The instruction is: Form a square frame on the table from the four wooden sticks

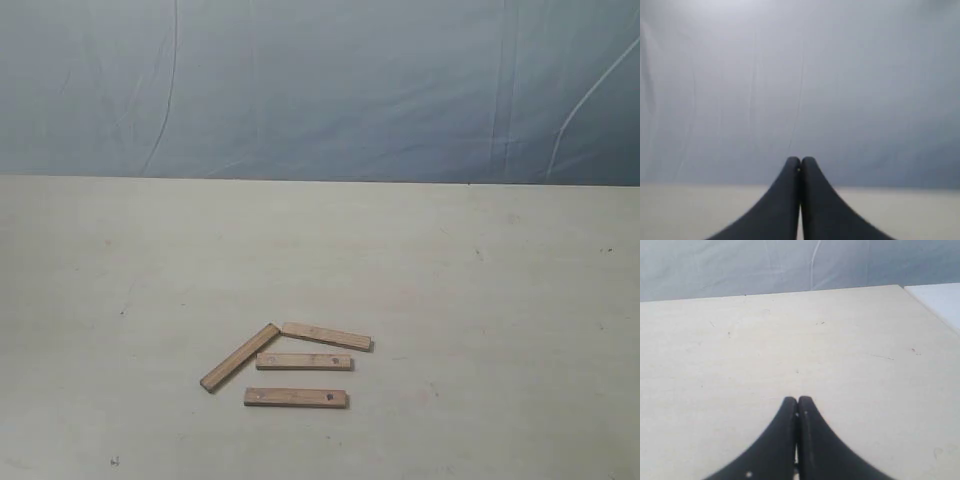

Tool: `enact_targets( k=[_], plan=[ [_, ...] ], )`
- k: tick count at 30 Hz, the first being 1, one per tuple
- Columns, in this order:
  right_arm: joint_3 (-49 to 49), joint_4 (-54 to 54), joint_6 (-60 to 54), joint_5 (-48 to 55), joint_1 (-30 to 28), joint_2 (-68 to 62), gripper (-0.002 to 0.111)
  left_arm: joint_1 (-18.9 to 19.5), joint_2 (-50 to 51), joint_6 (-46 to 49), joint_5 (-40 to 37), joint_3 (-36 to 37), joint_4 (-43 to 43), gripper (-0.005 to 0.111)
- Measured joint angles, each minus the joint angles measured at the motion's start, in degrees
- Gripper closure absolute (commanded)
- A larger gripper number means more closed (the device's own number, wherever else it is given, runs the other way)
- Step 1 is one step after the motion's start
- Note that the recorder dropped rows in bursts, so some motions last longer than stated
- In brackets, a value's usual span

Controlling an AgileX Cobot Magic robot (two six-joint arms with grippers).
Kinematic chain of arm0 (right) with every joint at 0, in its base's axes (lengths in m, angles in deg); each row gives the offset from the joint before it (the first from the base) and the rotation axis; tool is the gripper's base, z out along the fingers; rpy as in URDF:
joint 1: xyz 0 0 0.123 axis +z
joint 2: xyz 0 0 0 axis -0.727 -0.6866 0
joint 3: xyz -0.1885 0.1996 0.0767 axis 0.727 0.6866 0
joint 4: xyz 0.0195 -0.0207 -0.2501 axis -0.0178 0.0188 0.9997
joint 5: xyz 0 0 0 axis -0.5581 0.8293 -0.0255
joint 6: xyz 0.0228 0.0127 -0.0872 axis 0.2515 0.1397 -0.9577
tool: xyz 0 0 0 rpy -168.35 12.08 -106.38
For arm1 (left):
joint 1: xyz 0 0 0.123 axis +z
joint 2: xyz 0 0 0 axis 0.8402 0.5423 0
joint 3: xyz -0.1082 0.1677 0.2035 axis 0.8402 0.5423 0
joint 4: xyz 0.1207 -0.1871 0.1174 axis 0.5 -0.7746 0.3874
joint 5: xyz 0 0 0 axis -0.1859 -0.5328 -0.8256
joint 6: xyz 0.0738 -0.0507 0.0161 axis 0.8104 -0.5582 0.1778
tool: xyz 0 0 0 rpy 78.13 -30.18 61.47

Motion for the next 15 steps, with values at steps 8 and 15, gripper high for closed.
enact_targets(
  k=[8, 15],
  plan=[
    [0.0, 0.0, 0.0, 0.0, 0.0, 0.0, 0.109, 0.0, 0.1, -27.34, 25.26, -0.14, 0.82, 0.107],
    [0.0, 0.0, 0.0, 0.0, 0.0, 0.0, 0.109, 0.0, 12.2, -29.89, 35.6, -14.91, 8.41, 0.107]
  ],
)
